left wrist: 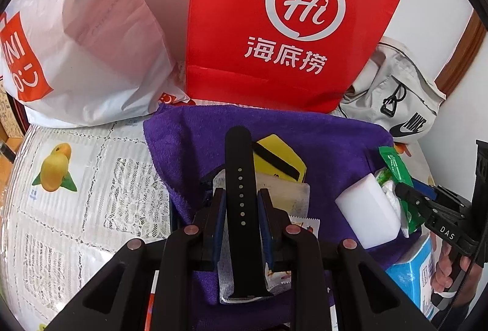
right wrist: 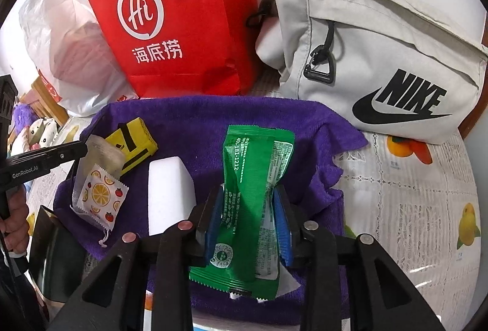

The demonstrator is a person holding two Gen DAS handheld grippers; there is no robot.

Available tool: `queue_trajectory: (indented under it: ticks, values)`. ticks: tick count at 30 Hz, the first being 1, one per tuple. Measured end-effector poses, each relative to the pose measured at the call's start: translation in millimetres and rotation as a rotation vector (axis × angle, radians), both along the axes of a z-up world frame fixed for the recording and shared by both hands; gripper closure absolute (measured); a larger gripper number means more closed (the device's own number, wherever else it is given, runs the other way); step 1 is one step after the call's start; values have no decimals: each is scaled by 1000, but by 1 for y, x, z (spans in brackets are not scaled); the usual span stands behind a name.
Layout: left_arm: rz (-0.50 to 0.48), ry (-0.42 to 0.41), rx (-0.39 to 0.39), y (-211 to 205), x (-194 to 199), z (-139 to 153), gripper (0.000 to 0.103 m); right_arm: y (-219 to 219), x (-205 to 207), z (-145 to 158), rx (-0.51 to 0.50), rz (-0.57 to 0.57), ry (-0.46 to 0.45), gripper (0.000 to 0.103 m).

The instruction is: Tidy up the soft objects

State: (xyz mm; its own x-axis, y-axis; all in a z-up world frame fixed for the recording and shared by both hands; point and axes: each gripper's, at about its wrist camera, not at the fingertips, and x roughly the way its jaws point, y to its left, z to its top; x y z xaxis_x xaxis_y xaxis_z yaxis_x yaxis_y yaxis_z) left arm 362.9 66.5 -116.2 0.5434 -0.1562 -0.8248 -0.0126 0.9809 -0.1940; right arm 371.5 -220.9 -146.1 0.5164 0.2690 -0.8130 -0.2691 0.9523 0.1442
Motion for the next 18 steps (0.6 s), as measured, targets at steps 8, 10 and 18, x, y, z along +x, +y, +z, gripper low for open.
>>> queue_trajectory:
  ticks: [8,10,18]
  values:
    - [7,-16,30,-2,-9,11,61,0,-12,13,-20,-4,-52,39]
    - [12,-21,28,1,-16,17,61,-2,-19,19,-18,-17,-64,39]
    - [27,-49,13,8,-60,41,61,-11,-81,56,27,-35,-138,39]
